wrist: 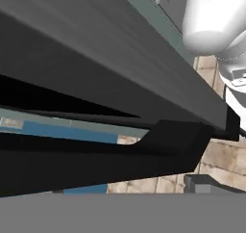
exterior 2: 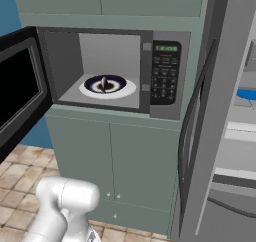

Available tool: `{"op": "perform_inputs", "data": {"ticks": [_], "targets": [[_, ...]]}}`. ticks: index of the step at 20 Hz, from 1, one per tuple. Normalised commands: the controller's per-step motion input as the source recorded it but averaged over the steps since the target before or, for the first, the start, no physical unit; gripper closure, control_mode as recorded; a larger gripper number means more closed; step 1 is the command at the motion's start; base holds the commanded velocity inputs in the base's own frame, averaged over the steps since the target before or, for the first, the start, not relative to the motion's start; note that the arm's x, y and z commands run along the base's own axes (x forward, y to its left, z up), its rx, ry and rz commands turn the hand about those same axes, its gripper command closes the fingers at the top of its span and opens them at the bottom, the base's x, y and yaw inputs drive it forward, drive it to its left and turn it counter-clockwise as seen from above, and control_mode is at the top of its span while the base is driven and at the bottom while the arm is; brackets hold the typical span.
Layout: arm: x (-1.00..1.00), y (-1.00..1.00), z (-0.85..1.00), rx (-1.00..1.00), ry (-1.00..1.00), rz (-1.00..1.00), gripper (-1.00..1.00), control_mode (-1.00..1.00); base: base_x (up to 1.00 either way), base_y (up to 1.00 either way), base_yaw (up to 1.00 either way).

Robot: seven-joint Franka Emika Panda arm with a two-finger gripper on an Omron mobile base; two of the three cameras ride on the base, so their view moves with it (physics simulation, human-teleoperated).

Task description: Transport the fish from the fridge to the microwave and turn on the microwave.

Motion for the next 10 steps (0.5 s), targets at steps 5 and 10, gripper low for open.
{"op": "perform_inputs", "data": {"ticks": [5, 10], "targets": [[-0.03, -0.33, 0.10, 0.00, 0.00, -0.03, -1.00, -1.00, 0.00, 0.00, 0.00], [0.00, -0.39, 0.06, 0.00, 0.00, -0.03, -1.00, -1.00, 0.00, 0.00, 0.00]]}}
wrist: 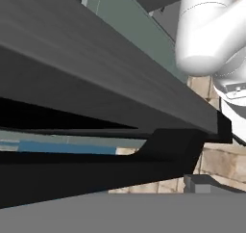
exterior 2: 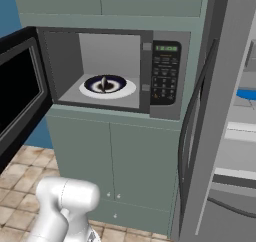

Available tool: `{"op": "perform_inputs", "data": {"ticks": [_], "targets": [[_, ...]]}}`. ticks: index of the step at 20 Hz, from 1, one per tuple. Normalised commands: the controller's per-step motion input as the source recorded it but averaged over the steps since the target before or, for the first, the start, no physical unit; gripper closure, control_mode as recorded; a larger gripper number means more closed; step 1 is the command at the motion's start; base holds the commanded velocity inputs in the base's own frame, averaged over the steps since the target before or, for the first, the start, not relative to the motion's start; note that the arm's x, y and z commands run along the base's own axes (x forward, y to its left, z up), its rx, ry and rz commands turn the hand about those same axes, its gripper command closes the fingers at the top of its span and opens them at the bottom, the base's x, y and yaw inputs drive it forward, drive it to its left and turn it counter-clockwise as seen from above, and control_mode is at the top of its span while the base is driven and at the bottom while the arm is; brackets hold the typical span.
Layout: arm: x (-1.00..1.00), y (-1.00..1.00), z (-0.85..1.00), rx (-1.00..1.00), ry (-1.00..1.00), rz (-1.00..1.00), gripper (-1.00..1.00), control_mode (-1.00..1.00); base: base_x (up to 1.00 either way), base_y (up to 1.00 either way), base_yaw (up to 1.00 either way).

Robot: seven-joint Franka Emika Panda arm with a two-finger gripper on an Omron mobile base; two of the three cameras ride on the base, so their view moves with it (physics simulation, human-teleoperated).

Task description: Transport the fish from the fridge to the microwave and turn on the microwave.

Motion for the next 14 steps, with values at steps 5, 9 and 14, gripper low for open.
{"op": "perform_inputs", "data": {"ticks": [5, 9, 14], "targets": [[0.00, -0.44, 0.04, 0.00, 0.03, -0.05, -1.00, -1.00, 0.00, 0.00, 0.00], [0.00, -0.46, 0.02, 0.00, 0.06, -0.09, -1.00, -1.00, 0.00, 0.00, 0.00], [0.02, -0.48, 0.00, 0.00, 0.06, -0.10, -1.00, -1.00, 0.00, 0.00, 0.00]]}}
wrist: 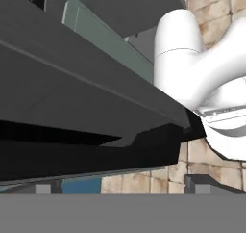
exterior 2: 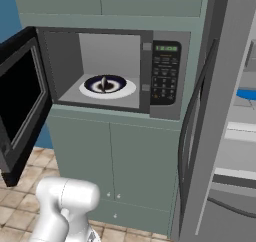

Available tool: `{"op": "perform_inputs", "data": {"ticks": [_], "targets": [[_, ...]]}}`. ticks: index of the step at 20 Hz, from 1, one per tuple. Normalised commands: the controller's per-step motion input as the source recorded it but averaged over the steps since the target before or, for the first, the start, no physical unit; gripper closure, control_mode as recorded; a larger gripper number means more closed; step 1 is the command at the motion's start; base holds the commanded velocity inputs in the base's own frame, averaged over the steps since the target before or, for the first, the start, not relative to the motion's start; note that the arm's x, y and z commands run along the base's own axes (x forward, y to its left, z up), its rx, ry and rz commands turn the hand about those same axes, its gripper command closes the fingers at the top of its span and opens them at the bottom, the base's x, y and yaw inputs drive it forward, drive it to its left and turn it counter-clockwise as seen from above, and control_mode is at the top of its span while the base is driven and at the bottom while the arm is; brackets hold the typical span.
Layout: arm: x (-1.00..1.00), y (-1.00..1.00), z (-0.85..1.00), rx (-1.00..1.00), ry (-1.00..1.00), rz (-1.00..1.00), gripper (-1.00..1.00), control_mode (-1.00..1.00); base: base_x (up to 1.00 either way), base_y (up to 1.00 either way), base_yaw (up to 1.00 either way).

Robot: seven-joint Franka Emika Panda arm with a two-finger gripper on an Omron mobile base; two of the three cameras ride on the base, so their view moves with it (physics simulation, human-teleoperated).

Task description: Transport the fish from the fridge to the microwave and turn on the microwave.

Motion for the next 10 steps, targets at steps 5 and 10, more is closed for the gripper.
{"op": "perform_inputs", "data": {"ticks": [5, 10], "targets": [[0.06, -0.49, 0.00, 0.00, 0.03, -0.10, -1.00, -1.00, 0.00, 0.00, 0.00], [0.10, -0.50, 0.00, 0.00, 0.00, -0.08, -1.00, -1.00, 0.00, 0.00, 0.00]]}}
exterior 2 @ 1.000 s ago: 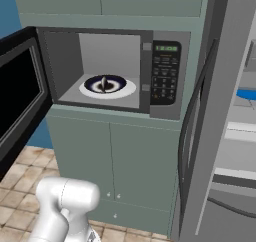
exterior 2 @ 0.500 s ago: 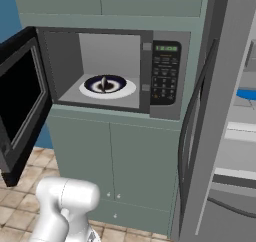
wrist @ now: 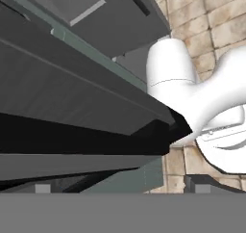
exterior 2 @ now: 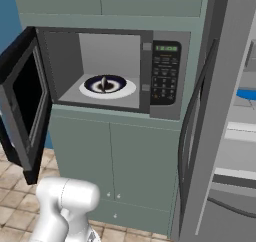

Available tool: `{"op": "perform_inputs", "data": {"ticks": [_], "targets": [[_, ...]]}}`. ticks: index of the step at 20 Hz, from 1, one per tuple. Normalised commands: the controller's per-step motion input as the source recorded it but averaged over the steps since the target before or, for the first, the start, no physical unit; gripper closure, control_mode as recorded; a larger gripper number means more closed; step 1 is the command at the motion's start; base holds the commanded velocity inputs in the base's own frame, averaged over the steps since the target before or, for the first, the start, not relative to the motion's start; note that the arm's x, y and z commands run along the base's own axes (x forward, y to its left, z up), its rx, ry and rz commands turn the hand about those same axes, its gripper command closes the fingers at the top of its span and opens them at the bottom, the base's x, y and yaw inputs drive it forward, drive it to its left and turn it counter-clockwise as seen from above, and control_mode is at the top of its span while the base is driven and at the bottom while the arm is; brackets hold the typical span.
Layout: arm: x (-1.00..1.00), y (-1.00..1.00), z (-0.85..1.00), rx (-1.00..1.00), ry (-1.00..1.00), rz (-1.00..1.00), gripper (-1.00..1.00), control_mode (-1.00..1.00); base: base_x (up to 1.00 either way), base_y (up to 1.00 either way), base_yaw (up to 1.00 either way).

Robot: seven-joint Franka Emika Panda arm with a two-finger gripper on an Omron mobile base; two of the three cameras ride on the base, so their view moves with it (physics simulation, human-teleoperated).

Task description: Transport the fish from the fridge to the microwave and turn on the microwave.

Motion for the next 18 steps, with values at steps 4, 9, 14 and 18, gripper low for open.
{"op": "perform_inputs", "data": {"ticks": [4, 9, 14, 18], "targets": [[0.13, -0.49, 0.00, 0.00, 0.00, -0.09, -1.00, -1.00, 0.00, 0.00, 0.00], [0.20, -0.48, 0.00, 0.00, 0.00, -0.07, -1.00, -1.00, 0.00, 0.00, 0.00], [0.28, -0.45, 0.00, 0.00, 0.00, -0.09, -1.00, -1.00, 0.00, 0.00, 0.00], [0.34, -0.43, 0.00, 0.00, 0.00, -0.09, -1.00, -1.00, 0.00, 0.00, 0.00]]}}
